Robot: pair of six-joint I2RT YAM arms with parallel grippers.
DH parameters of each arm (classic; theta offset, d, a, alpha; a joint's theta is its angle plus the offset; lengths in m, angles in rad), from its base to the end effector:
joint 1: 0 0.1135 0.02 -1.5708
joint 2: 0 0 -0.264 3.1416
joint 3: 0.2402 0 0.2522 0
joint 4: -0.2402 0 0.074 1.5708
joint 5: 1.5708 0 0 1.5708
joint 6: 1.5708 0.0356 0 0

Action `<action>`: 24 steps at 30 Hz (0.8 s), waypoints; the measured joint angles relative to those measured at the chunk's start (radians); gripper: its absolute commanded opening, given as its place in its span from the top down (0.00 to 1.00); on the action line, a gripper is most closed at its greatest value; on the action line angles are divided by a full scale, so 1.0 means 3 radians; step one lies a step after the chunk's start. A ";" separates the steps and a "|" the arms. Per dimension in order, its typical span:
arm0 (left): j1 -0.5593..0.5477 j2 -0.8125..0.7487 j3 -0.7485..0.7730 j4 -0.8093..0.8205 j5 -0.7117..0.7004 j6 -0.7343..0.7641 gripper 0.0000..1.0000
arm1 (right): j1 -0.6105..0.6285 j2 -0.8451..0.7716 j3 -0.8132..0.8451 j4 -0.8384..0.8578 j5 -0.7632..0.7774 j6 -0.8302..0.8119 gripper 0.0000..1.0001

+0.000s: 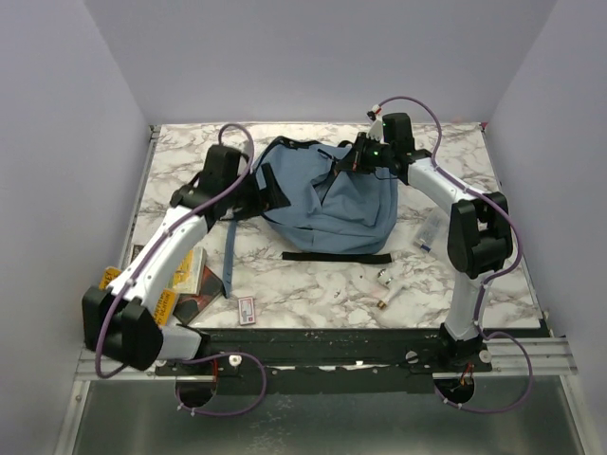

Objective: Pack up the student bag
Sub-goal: Place the stationery in the student bag, then pick up the stationery from the center of the board.

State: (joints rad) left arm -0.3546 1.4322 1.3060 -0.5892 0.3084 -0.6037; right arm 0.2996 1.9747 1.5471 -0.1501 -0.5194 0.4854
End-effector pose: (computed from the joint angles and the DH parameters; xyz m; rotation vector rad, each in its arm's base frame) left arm 0.2922 -0.1197 0.3329 -0.1287 2.3901 -0.8311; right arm 0.4337 0.1525 0.2520 -0.1119 2.2328 1.0018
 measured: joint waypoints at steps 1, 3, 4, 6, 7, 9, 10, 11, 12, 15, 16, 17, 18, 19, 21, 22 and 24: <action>0.0003 -0.0198 -0.0234 -0.0005 -0.0028 0.0009 0.12 | 0.0000 0.0000 0.0000 0.0003 0.0000 -0.0001 0.99; 0.0003 -0.0604 -0.0722 -0.0056 -0.0098 0.0006 0.09 | 0.0000 0.0000 0.0000 0.0001 -0.0005 -0.0001 0.99; 0.0003 -0.0765 -0.0941 -0.0106 -0.0135 -0.0006 0.06 | 0.0000 0.0000 0.0000 0.0001 -0.0005 -0.0001 0.99; -0.0001 -0.0988 -0.1259 -0.0150 -0.0189 -0.0034 0.02 | 0.0000 0.0000 0.0000 0.0000 -0.0006 -0.0005 0.99; -0.0001 -0.1088 -0.1405 -0.0164 -0.0226 -0.0060 0.01 | 0.0000 0.0000 0.0000 0.0000 -0.0006 -0.0013 0.99; -0.0003 -0.1306 -0.1700 -0.0272 -0.0324 -0.0146 0.01 | 0.0000 0.0000 0.0000 0.0000 -0.0008 -0.0015 0.99; -0.0004 -0.1391 -0.1815 -0.0337 -0.0365 -0.0187 0.01 | 0.0000 0.0000 0.0000 0.0001 -0.0008 -0.0017 0.99; -0.0019 -0.1464 -0.1924 -0.0373 -0.0407 -0.0247 0.01 | 0.0000 0.0000 0.0000 0.0000 -0.0010 -0.0015 1.00; -0.0031 -0.1511 -0.2008 -0.0404 -0.0451 -0.0309 0.01 | 0.0000 0.0000 0.0000 0.0001 -0.0018 -0.0015 0.99; -0.0229 -0.1549 -0.2252 -0.0470 -0.0631 -0.0539 0.01 | 0.0000 0.0000 0.0000 0.0000 -0.0033 -0.0014 0.99; -0.0310 -0.1530 -0.2298 -0.0493 -0.0671 -0.0608 0.01 | 0.0000 0.0000 0.0000 0.0000 -0.0036 -0.0014 1.00; -0.0384 -0.1499 -0.2330 -0.0515 -0.0727 -0.0684 0.01 | 0.0000 0.0000 0.0000 0.0001 -0.0038 -0.0015 1.00; -0.0469 -0.1442 -0.2350 -0.0539 -0.0795 -0.0763 0.01 | 0.0000 0.0000 0.0000 0.0001 -0.0041 -0.0015 0.99; -0.0518 -0.1387 -0.2355 -0.0542 -0.0860 -0.0827 0.02 | 0.0000 0.0000 0.0000 0.0001 -0.0042 -0.0015 0.99; -0.0561 -0.1266 -0.2356 -0.0540 -0.0982 -0.0921 0.02 | 0.0000 0.0000 0.0000 0.0001 -0.0043 -0.0015 1.00; -0.0571 -0.1205 -0.2358 -0.0540 -0.1034 -0.0964 0.03 | 0.0000 0.0000 0.0000 0.0001 -0.0043 -0.0015 0.99; -0.0572 -0.1123 -0.2358 -0.0540 -0.1104 -0.1011 0.03 | 0.0000 0.0000 0.0000 0.0001 -0.0045 -0.0015 0.99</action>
State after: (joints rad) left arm -0.5262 1.0954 0.5987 -0.7513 -0.0227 -0.9070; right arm 0.2996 1.9747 1.5471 -0.1497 -0.5327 0.4808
